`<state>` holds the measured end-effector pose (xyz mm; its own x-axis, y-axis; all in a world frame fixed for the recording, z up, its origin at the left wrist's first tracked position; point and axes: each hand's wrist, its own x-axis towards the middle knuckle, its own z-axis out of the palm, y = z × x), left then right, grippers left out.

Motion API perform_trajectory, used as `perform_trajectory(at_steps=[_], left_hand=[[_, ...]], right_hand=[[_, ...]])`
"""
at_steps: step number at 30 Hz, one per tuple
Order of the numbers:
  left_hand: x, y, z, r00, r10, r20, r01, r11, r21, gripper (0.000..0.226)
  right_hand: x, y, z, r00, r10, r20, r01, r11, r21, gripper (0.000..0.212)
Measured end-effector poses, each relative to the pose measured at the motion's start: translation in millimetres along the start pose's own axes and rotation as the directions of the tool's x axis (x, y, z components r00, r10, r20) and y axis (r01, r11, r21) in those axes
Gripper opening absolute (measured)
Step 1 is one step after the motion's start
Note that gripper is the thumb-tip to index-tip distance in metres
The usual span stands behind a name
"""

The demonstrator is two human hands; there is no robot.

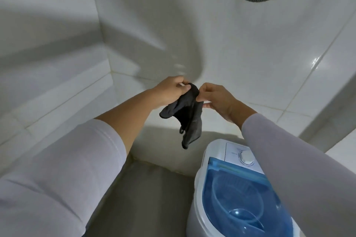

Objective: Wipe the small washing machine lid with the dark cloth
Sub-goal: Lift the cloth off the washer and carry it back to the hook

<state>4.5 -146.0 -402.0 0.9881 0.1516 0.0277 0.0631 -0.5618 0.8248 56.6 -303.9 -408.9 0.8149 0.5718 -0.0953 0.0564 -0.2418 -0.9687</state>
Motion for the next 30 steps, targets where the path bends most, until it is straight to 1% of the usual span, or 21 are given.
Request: perform_trajectory(at_steps=[2,3,7,9,11,13,16,19,21,23,24,26,27,30], left_hand=[[-0.7,19.2,-27.8,1.000,-0.019,-0.010,0.019,1.000,0.016,0.012],[-2.5,31.2,-43.1,1.000,-0.027,-0.015,0.027,0.999,0.022,0.010],[-13.3,89.1,-111.0,0.998,-0.062,-0.001,0.061,0.994,0.089,0.008],[-20.0,122.2,-147.2,0.998,-0.067,-0.013,0.068,0.990,0.122,0.011],[-27.2,155.7,-184.4,0.997,-0.068,-0.033,0.072,0.988,0.137,0.013],[-33.3,186.3,-219.8,0.996,-0.071,-0.046,0.077,0.987,0.142,0.016],[-38.6,224.1,-267.5,0.993,-0.054,-0.102,0.066,0.991,0.119,0.019],[-38.2,252.1,-307.3,0.991,-0.031,-0.129,0.034,0.999,0.021,0.011],[-34.6,265.2,-329.5,0.991,-0.028,-0.133,0.020,0.998,-0.060,0.013],[-26.9,274.7,-347.6,0.981,-0.024,-0.191,0.007,0.996,-0.090,0.016],[-22.1,279.0,-354.6,0.972,-0.016,-0.234,-0.006,0.995,-0.096,0.015],[-9.4,285.9,-366.5,0.941,0.010,-0.337,-0.041,0.996,-0.085,0.010],[-2.1,288.7,-371.4,0.920,0.031,-0.391,-0.060,0.996,-0.061,0.008],[21.3,294.2,-378.8,0.850,0.083,-0.521,-0.084,0.996,0.022,0.005]], right_hand=[[0.3,-33.0,5.0,0.999,0.015,0.038,-0.015,1.000,0.008,0.019],[-0.3,-52.0,7.0,0.998,0.029,0.062,-0.028,1.000,-0.008,0.022],[-9.3,-140.6,11.7,0.993,0.039,0.115,-0.015,0.980,-0.198,0.024],[-16.2,-188.3,11.0,0.992,0.029,0.121,0.000,0.972,-0.234,0.012],[-23.1,-237.2,8.9,0.993,-0.002,0.117,0.032,0.967,-0.252,0.022],[-27.6,-282.2,6.1,0.995,-0.046,0.086,0.066,0.964,-0.256,0.024],[-25.7,-344.3,3.6,0.993,-0.115,0.015,0.116,0.961,-0.253,0.022],[-15.2,-397.9,6.8,0.978,-0.195,-0.071,0.171,0.951,-0.256,0.022],[-6.4,-425.7,9.2,0.959,-0.250,-0.132,0.204,0.935,-0.290,0.017],[2.4,-447.2,11.1,0.932,-0.319,-0.174,0.265,0.924,-0.276,0.007],[6.2,-456.2,11.5,0.910,-0.370,-0.186,0.308,0.906,-0.291,0.009],[15.8,-471.7,13.2,0.870,-0.456,-0.186,0.365,0.851,-0.378,0.021],[21.0,-477.7,14.6,0.855,-0.484,-0.188,0.371,0.822,-0.432,0.025],[39.4,-488.5,19.8,0.817,-0.534,-0.217,0.326,0.739,-0.589,0.033]])
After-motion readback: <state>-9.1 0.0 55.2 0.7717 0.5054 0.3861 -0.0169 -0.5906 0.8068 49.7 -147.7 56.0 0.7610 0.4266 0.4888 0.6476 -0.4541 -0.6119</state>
